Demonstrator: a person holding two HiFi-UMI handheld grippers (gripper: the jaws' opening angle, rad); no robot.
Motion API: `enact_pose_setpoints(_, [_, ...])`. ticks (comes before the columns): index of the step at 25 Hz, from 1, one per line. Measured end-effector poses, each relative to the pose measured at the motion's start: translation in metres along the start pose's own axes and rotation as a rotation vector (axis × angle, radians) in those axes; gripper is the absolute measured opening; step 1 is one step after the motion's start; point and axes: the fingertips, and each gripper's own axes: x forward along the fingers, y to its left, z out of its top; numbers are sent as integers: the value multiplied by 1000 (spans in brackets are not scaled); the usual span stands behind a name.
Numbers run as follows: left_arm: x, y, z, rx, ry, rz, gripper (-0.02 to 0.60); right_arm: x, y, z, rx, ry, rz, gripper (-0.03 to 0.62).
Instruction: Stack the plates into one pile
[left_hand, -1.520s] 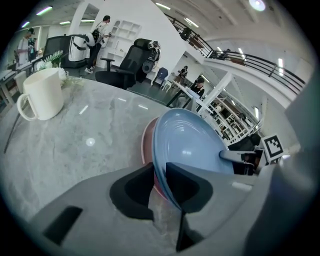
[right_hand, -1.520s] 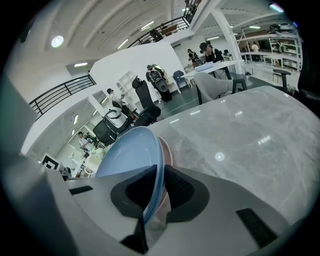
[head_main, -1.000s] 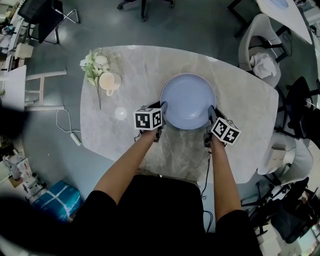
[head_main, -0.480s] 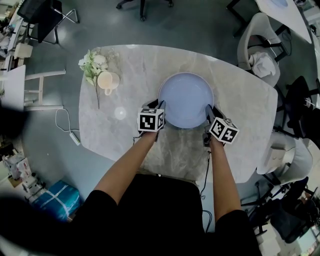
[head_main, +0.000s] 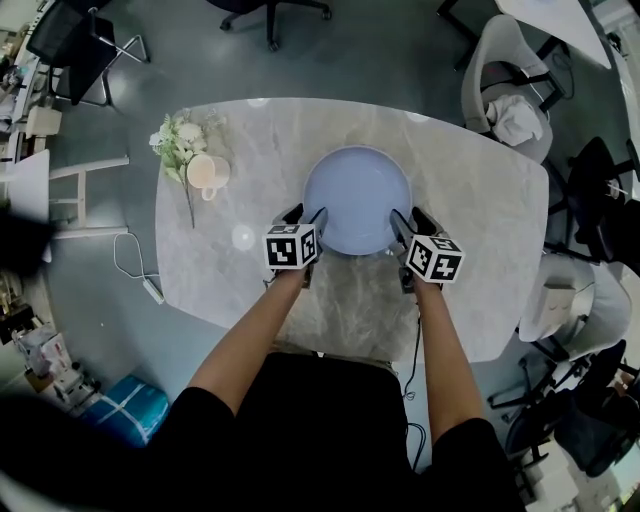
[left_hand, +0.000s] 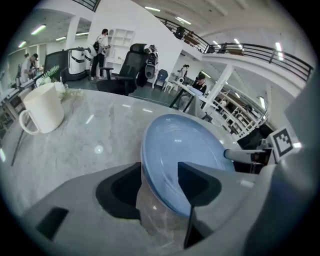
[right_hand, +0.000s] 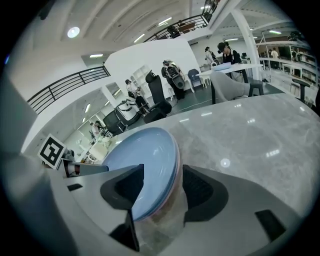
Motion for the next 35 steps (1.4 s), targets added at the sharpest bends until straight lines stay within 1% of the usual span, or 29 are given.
enact_pose_setpoints(1, [1,-4,-1,6,7,-20,237,-1,0,-1,4,1,0,209])
enact_pose_setpoints(2, [2,-8,-2,8,11,-35,267,-3,1,-2,7,1,-2,209])
enact_pose_setpoints(5, [3,-8,1,-9,22,-60,276,-8,2,-3,16,-13,-7,209])
enact_pose_setpoints(7, [4,-5,-2,27,41,-58,276,-15,4,-3,23,-27,-5,209])
enact_pose_setpoints(9, [0,-1,-7,69,41,-45,276,-25,7,-3,26,-45,0,209])
enact_pose_setpoints(11, [-8,1,-8,79,11,-45,276,-37,11,-4,37,-68,4,209])
enact_pose_setpoints(14, [-27,0,-11,84,-41,-58,276,-54,21,-6,86,-103,23,209])
enact_pose_setpoints(16, [-46,-2,-18,65,-75,-63,276,-68,33,-8,81,-123,40,209])
enact_pose_setpoints(18, [-71,-4,-25,22,-127,-62,276,-86,44,-11,54,-150,48,208])
enact_pose_setpoints(19, [-85,-5,-28,2,-162,-60,266,-96,50,-12,40,-171,51,207])
enact_pose_setpoints(20, [-100,-7,-30,-13,-198,-62,216,-106,56,-13,27,-196,57,207])
enact_pose_setpoints(22, [-129,-11,-37,-34,-251,-90,113,-124,73,-15,2,-241,84,183])
enact_pose_setpoints(23, [-143,-15,-43,-40,-267,-109,67,-132,83,-17,-12,-259,98,152])
enact_pose_setpoints(24, [-157,-20,-50,-39,-276,-129,36,-140,92,-21,-31,-273,102,106])
enact_pose_setpoints(25, [-171,-25,-58,-29,-280,-149,21,-149,100,-26,-53,-281,91,61])
enact_pose_setpoints(26, [-184,-31,-67,-16,-282,-168,17,-157,106,-32,-75,-285,64,36])
enact_pose_setpoints(27, [-196,-35,-75,-6,-285,-186,17,-166,111,-38,-89,-284,35,27])
enact_pose_setpoints(29, [-214,-39,-82,-15,-307,-219,17,-180,125,-48,-82,-289,15,20])
enact_pose_setpoints(31, [-230,-42,-85,-26,-339,-253,17,-194,143,-57,-75,-307,28,17])
enact_pose_setpoints(33, [-247,-50,-88,6,-372,-292,15,-211,165,-65,-98,-331,37,17])
enact_pose_setpoints(35, [-270,-61,-91,63,-410,-325,17,-231,190,-73,-140,-359,31,17])
